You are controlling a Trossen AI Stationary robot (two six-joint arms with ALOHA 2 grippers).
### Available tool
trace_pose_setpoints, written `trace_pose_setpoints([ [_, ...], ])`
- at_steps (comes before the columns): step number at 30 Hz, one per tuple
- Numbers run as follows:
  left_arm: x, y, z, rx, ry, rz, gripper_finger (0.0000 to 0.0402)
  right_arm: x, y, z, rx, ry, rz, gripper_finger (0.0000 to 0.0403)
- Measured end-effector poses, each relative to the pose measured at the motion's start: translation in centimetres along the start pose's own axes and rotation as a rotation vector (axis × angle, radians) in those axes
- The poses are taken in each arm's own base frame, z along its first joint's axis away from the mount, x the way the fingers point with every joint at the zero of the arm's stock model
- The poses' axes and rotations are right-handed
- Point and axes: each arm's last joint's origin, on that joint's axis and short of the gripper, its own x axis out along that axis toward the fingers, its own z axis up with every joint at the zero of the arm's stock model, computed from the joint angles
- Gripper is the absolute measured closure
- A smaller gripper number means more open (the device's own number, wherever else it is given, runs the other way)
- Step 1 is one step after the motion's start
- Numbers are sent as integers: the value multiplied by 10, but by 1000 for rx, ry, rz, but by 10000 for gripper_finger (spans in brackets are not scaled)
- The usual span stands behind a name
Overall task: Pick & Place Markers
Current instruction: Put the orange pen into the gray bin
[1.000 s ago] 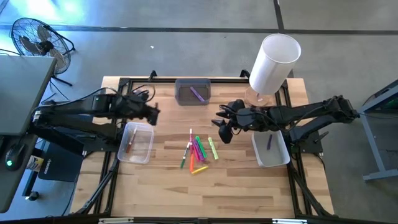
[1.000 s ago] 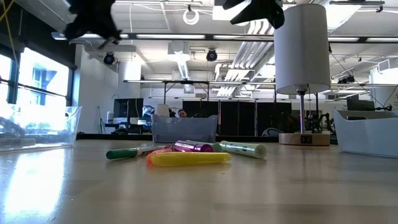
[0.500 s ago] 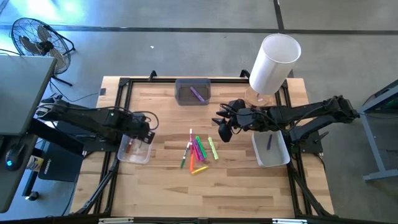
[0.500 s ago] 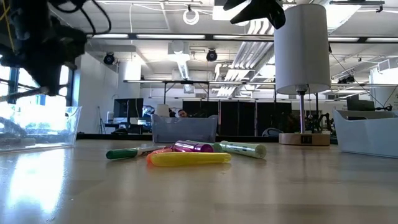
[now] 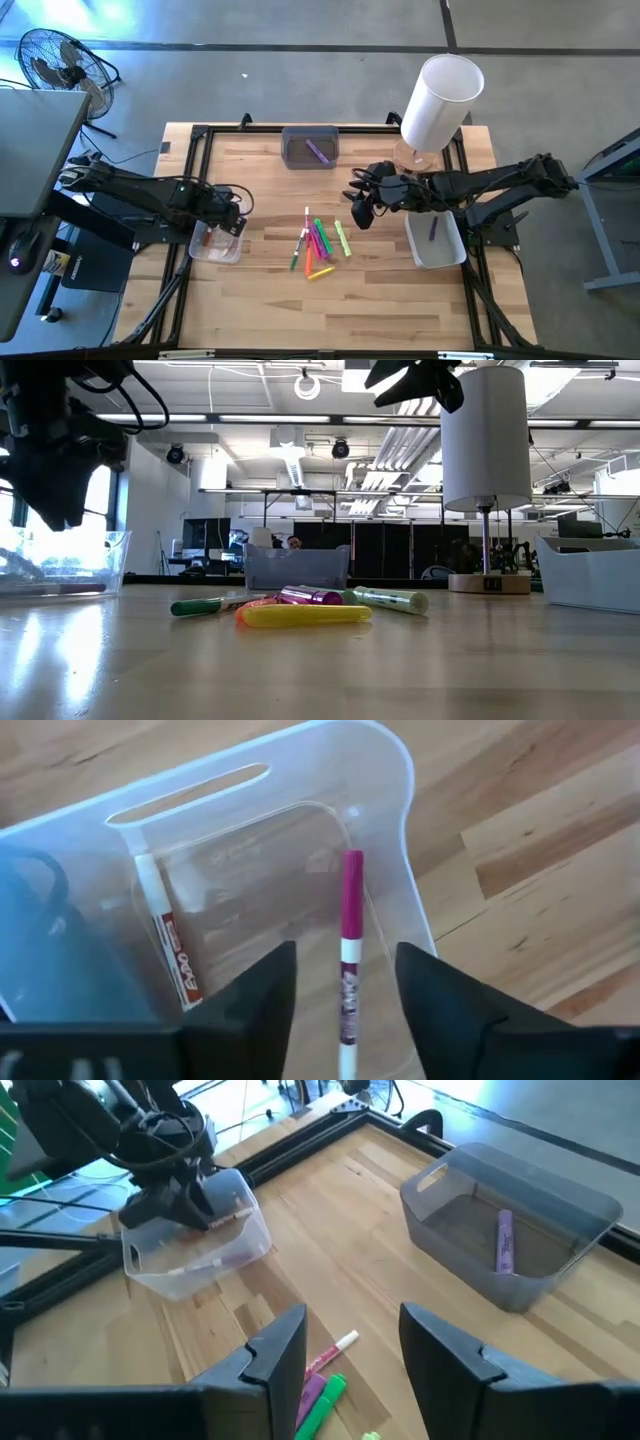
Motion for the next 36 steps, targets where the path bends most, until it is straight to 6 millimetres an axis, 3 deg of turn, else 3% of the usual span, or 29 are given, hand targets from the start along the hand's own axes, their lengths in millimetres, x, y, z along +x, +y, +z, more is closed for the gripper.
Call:
trace_pose_setpoints([
  [6, -14, -5, 6, 81, -84, -37, 212, 0, 0, 0, 84, -3, -5, 270],
  [11, -48, -18, 19, 232, -247, -100, 234, -1, 0, -1, 76, -25, -42, 343],
  [14, -67, -28, 27, 360, -348, -159, 269, 1, -3, 3, 89, -46, -60, 393],
  [20, -78, -45, 33, 624, -480, -266, 387, 17, 7, 23, 79, -55, -59, 401],
  [28, -80, -47, 32, 730, -480, -295, 399, 61, 34, 30, -59, 299, -267, 402],
  [33, -83, -44, 31, 673, -464, -343, 400, 72, 34, 16, -124, 487, -412, 402],
  [36, -81, -46, 32, 617, -443, -350, 401, 73, 30, -1, -132, 539, -399, 403],
])
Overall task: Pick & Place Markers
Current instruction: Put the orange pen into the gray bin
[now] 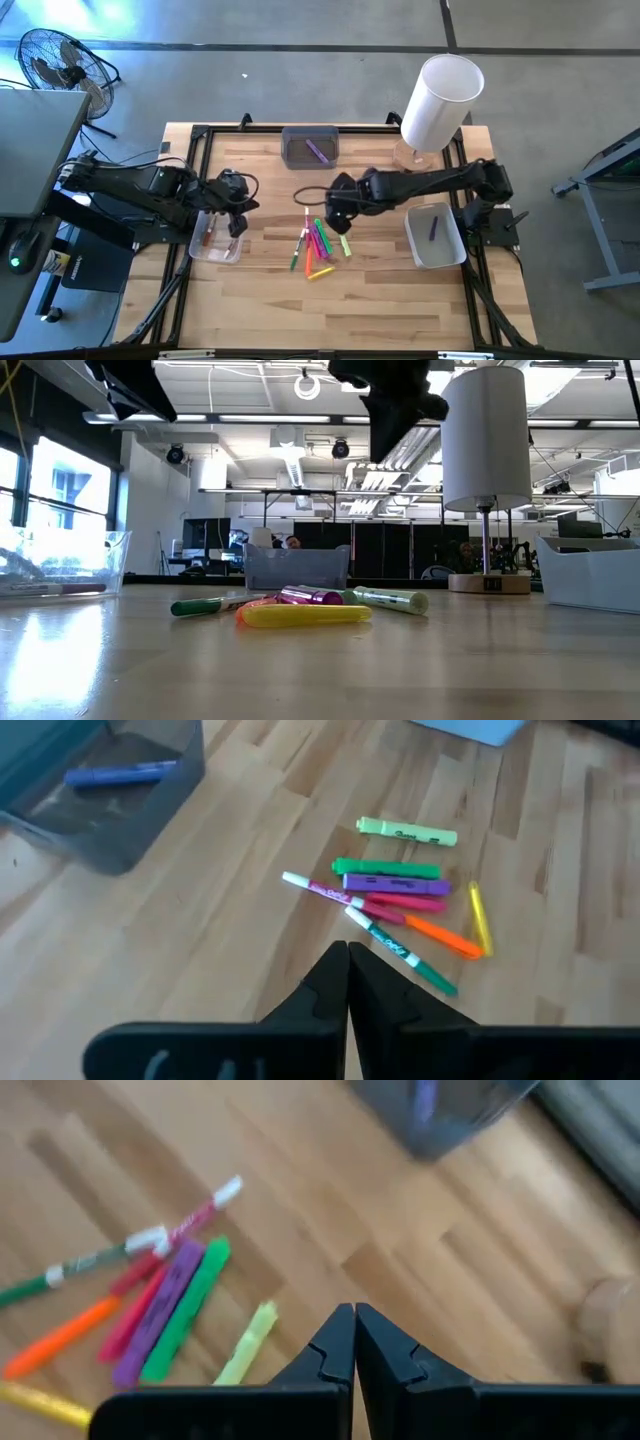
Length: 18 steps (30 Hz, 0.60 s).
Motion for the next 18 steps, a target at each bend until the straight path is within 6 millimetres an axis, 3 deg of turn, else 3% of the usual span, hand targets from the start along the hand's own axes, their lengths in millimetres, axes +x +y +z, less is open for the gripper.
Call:
trace_pose_setpoints([
  [7, 23, -23, -2, 5, 42, -34, 401, 14, -17, -37, 55, -81, 159, 403],
  [14, 62, -47, -3, -58, 132, 32, 401, 13, -60, -70, 142, -213, 263, 402],
  [18, 82, -67, 12, -87, 172, 79, 401, 13, -83, -84, 125, -210, 268, 402],
])
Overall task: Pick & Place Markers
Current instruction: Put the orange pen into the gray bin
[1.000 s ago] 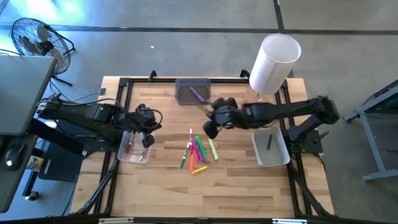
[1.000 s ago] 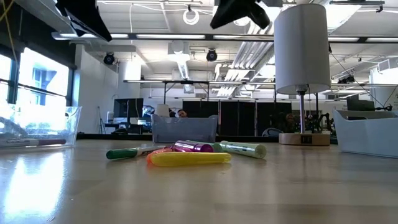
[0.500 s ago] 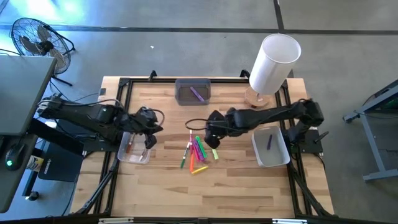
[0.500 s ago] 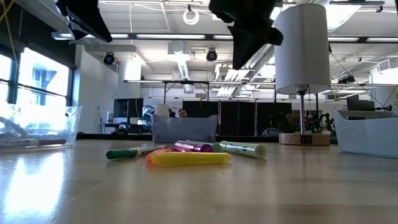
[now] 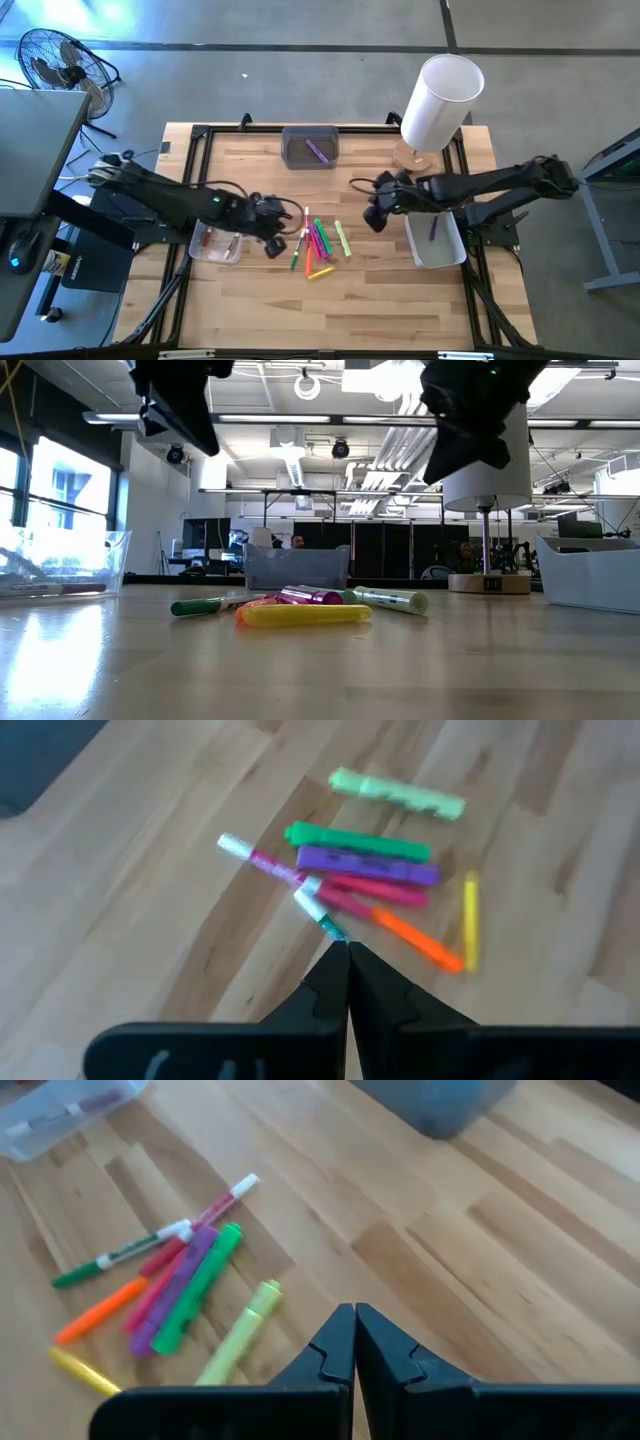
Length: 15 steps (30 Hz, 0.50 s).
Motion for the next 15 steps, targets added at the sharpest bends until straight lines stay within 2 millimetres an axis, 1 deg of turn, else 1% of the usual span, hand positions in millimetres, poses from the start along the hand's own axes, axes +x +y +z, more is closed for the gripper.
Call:
trace_pose_setpoints([
  [3, 12, -16, 12, -22, 41, 74, 401, -4, -13, -6, -24, 15, 18, 402],
  [5, 21, -22, 19, -34, 87, 138, 401, -6, -20, -10, -49, 23, 33, 402],
  [7, 30, -31, 25, -54, 108, 151, 401, -7, -25, -14, -78, 31, 43, 402],
  [9, 34, -36, 28, -53, 130, 176, 401, -9, -29, -17, -102, 33, 56, 402],
  [11, 43, -46, 34, -88, 107, 160, 401, -9, -33, -22, -127, 40, 68, 402],
  [14, 52, -48, 33, -139, 114, 214, 401, -11, -37, -27, -153, 33, 92, 403],
  [15, 55, -52, 36, -169, 92, 195, 401, -12, -38, -29, -161, 42, 103, 403],
])
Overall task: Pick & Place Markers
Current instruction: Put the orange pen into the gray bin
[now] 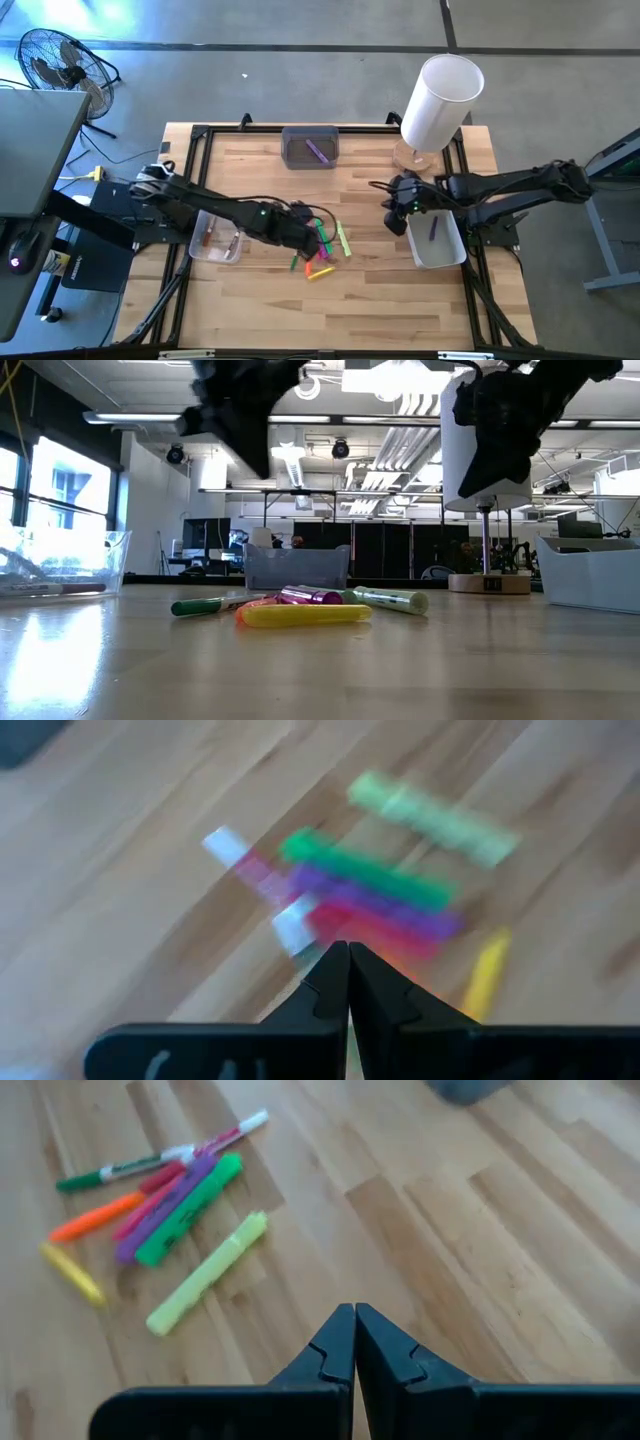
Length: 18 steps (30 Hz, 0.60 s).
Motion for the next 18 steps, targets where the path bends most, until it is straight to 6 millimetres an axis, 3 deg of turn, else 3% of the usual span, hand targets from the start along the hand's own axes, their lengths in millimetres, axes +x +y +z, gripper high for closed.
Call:
trace_pose_setpoints([
  [5, 5, -4, 0, -88, 10, -16, 394, -1, -3, -7, -46, 18, 30, 403],
  [14, 8, -11, 2, -192, -21, -73, 311, -2, -3, -7, -79, 10, 56, 403],
  [18, 8, -13, 4, -169, -44, -97, 294, -2, -3, -7, -77, 6, 60, 403],
])
